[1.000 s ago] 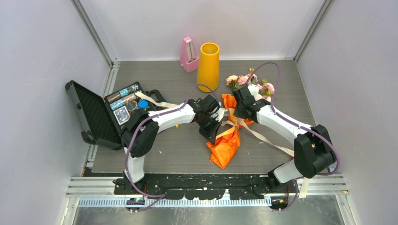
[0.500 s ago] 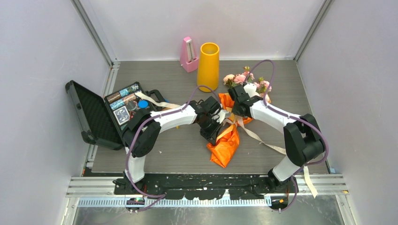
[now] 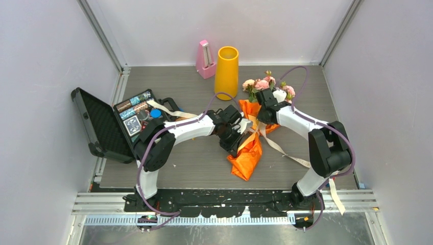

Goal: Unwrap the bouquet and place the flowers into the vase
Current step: Untie the ribbon from the wrapping paper.

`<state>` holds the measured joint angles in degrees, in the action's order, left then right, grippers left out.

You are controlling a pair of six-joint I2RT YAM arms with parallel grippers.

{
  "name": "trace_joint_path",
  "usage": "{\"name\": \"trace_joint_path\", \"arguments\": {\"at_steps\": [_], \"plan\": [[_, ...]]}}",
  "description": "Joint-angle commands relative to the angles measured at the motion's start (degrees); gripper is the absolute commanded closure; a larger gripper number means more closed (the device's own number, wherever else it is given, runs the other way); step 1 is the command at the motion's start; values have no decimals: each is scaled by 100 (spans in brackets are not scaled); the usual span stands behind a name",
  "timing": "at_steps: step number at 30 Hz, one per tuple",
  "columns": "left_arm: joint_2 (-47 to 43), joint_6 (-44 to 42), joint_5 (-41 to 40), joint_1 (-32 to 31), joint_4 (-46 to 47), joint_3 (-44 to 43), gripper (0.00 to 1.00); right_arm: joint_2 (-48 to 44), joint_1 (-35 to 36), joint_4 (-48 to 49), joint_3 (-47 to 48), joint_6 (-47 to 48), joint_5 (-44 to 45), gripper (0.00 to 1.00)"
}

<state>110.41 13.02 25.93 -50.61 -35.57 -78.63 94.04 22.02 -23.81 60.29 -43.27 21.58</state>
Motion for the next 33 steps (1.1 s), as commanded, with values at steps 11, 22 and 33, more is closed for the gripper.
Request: {"name": "trace_joint_path", "arguments": {"at_steps": [11,22,33], "plan": [[-8,-86,65,-142,-424,-93,100,-248,-312,647,336,4,-109,100],[-6,-89,65,-150,-442,-111,100,-1453,-138,560,480,234,-604,100],[-20,-106,22,-164,-458,-69,100,-1623,-94,702,501,111,-691,100]]}}
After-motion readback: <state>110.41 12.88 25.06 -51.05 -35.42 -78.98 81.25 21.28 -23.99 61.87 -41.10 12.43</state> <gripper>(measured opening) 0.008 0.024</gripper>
